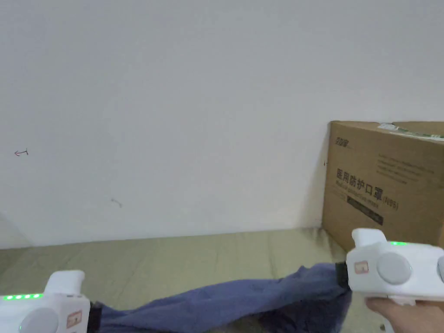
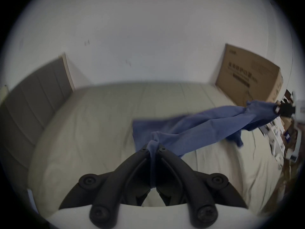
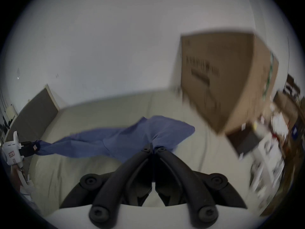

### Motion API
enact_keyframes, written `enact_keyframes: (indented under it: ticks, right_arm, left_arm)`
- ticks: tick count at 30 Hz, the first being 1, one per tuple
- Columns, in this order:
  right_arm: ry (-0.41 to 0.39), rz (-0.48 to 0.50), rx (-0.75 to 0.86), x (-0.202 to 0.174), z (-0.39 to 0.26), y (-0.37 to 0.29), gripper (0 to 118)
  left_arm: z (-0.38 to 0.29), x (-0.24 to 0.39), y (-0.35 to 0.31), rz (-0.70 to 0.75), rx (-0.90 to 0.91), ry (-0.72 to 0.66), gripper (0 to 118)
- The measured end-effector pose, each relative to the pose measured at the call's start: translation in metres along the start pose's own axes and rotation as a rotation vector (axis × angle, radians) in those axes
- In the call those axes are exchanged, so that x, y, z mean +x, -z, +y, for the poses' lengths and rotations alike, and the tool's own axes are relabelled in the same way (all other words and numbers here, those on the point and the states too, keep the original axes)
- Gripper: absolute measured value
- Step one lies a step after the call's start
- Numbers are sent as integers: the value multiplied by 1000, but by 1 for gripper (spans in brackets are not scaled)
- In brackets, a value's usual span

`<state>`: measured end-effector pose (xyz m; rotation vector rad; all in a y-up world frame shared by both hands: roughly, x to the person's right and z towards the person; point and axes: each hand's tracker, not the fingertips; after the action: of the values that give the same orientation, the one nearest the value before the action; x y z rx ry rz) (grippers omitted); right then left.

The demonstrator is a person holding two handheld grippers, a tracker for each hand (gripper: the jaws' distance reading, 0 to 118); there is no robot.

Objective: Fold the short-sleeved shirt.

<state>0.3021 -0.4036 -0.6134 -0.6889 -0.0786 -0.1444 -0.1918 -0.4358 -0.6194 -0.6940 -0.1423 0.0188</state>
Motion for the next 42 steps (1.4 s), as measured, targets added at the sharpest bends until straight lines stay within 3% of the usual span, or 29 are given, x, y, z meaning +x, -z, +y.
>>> enact_keyframes:
  ticks: [1,3,6,11,18,25,29,30,31,32,33,34,39,40,42]
  right_arm:
    - [19,5,-56,9,-36,-2,0]
    - [-22,-39,-145,19,-105,-19,0]
    - [-71,21,-222,36,-183,-62,0]
    - [-51,73,-267,65,-275,-157,0]
    - [66,96,-302,99,-326,-223,0]
    - [-34,-92,-429,86,-339,-200,0]
    - [-82,-87,-412,75,-342,-185,2]
    - [-76,-82,-383,75,-342,-188,14]
    - [-67,-81,-339,73,-339,-192,35]
    - [-56,-60,-310,71,-335,-199,63]
    - [-40,-44,-283,68,-331,-205,100]
    - [-25,-19,-239,67,-324,-217,115]
    - [37,142,-23,36,-284,-279,117]
    - [54,223,45,28,-278,-292,117]
    - [72,287,208,12,-272,-315,117]
  left_arm:
    - [-26,-8,1,-24,-35,-11,3]
    - [-78,-11,-17,-20,-53,-5,3]
    - [-139,-18,-59,-74,-91,71,3]
    - [-213,-24,-135,-103,-122,198,3]
    - [-272,-40,-200,-140,-116,173,3]
    - [-300,-32,-208,-151,-138,205,4]
    - [-307,-29,-204,-118,-148,263,13]
    - [-308,-31,-205,-104,-142,264,35]
    - [-307,-33,-207,-92,-151,257,55]
    - [-305,-35,-211,-81,-164,242,76]
    - [-306,-37,-218,-79,-155,227,103]
    - [-302,-40,-229,-84,-121,199,116]
    - [-273,-36,-293,-118,86,25,118]
    - [-268,-32,-309,-113,157,-9,118]
    - [-261,-23,-335,-90,283,-76,118]
